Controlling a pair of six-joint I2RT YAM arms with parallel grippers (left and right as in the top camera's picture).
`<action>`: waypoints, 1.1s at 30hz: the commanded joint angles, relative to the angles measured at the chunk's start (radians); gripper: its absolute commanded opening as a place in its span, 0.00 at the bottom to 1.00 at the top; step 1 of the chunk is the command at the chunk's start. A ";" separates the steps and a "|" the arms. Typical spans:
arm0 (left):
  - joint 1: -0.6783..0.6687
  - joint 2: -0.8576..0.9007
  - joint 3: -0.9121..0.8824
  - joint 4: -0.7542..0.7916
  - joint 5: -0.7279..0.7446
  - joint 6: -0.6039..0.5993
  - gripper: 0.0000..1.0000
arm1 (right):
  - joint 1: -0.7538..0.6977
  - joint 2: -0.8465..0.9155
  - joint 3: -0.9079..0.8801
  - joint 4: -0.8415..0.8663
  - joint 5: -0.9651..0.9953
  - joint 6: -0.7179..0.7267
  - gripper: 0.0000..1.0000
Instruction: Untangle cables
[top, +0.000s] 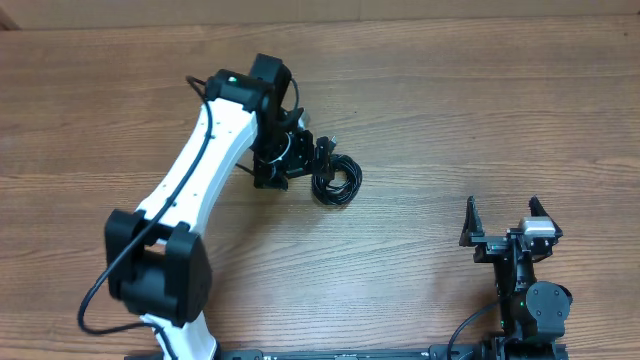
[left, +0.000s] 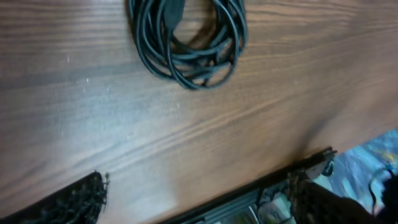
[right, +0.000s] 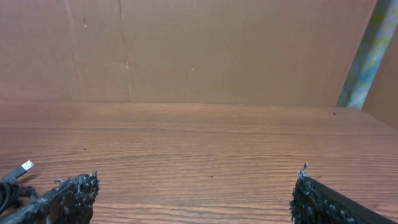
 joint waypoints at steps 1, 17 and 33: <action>-0.002 0.049 0.019 0.020 -0.016 0.015 0.84 | -0.001 -0.009 -0.010 0.006 0.002 -0.001 1.00; -0.002 0.158 0.019 0.205 -0.076 0.030 0.64 | -0.001 -0.009 -0.010 0.006 0.002 -0.001 1.00; -0.032 0.158 -0.009 0.273 -0.143 0.044 0.54 | -0.001 -0.009 -0.010 0.006 0.002 -0.001 1.00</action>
